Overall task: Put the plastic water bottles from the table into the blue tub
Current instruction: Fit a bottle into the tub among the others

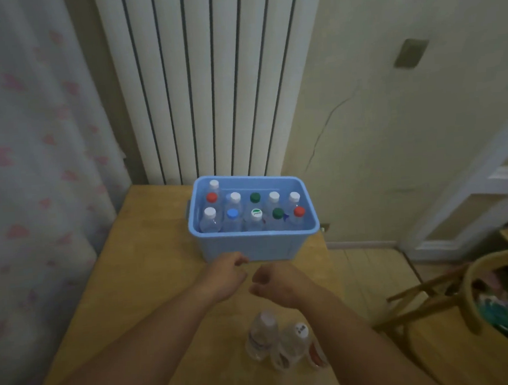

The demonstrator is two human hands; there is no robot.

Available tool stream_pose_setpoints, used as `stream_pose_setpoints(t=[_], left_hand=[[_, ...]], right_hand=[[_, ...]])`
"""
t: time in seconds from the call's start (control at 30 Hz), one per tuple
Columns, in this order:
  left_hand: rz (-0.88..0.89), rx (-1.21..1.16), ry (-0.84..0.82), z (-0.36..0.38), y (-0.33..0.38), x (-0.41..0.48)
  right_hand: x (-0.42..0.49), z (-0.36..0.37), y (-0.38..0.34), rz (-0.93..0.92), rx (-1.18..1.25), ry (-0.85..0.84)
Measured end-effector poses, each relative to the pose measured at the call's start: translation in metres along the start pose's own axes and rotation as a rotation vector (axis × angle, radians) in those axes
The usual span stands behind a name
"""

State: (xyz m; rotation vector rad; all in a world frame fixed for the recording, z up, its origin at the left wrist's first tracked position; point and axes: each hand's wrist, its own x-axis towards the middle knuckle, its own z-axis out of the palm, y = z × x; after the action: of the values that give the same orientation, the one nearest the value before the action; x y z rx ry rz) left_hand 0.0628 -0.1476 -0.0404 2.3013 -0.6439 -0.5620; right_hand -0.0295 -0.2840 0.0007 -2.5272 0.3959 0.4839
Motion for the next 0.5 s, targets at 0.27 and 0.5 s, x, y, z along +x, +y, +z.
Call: stream_pose_setpoints(t=[0.27,0.5], left_hand=[[-0.092,0.006,-0.024,0.033,-0.006,-0.048],[-0.11,0.014,-0.014,0.016,-0.006,-0.063]], right_hand=[[-0.03,0.031,0.015,-0.05,-0.301,-0.12],[-0.037,0.023,0.007,-0.095,-0.187,0.043]])
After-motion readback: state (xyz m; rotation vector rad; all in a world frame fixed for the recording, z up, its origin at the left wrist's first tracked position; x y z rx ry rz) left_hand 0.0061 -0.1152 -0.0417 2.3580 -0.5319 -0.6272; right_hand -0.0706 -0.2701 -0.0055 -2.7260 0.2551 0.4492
